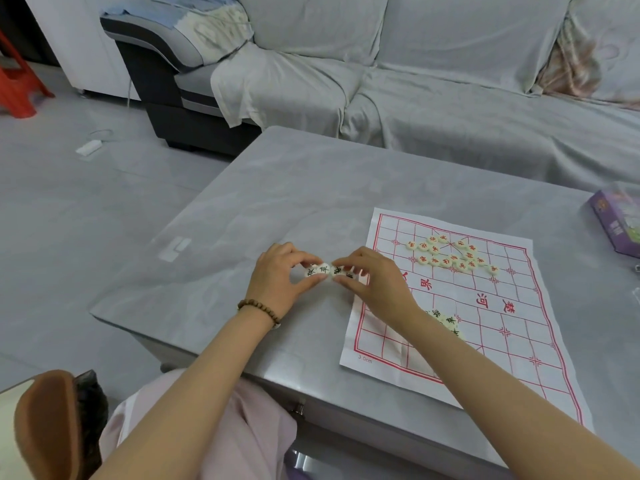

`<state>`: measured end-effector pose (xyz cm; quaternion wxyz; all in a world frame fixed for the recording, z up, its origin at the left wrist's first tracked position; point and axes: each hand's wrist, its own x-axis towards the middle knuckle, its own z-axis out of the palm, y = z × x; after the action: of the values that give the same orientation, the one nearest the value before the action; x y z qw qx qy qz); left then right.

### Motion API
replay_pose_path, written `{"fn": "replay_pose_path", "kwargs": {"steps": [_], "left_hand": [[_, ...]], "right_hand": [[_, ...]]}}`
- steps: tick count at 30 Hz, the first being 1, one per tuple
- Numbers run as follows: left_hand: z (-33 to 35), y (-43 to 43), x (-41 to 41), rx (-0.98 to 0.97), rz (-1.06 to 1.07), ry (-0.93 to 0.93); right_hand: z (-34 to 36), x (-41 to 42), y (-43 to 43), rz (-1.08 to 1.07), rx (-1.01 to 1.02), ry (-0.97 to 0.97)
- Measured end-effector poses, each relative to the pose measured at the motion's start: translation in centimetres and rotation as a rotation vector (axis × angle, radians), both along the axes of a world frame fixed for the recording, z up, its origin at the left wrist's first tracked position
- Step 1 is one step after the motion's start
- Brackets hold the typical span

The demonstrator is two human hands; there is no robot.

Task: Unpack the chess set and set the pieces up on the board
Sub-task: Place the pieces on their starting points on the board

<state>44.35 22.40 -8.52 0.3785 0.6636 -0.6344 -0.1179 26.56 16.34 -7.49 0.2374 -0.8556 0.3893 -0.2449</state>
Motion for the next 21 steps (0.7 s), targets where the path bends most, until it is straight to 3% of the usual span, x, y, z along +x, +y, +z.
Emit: {"fn": "replay_pose_path", "kwargs": {"steps": [3, 10, 16, 21], "left_hand": [[1.2, 0.9, -2.9, 0.025, -0.09, 0.025], [0.7, 2.2, -10.6, 0.218, -0.367, -0.095], [-0.2, 1.9, -13.0, 0.302, -0.422, -0.22], [0.1, 1.6, -13.0, 0.243, -0.349, -0.213]], "right_hand": [[1.0, -4.1, 1.4, -0.09, 0.012, -0.047], [0.1, -15.1, 4.9, -0.226, 0.066, 0.092], [-1.1, -16.5, 6.1, -0.134, 0.064, 0.144], [-1.5, -15.9, 5.7, -0.124, 0.057, 0.115]]}}
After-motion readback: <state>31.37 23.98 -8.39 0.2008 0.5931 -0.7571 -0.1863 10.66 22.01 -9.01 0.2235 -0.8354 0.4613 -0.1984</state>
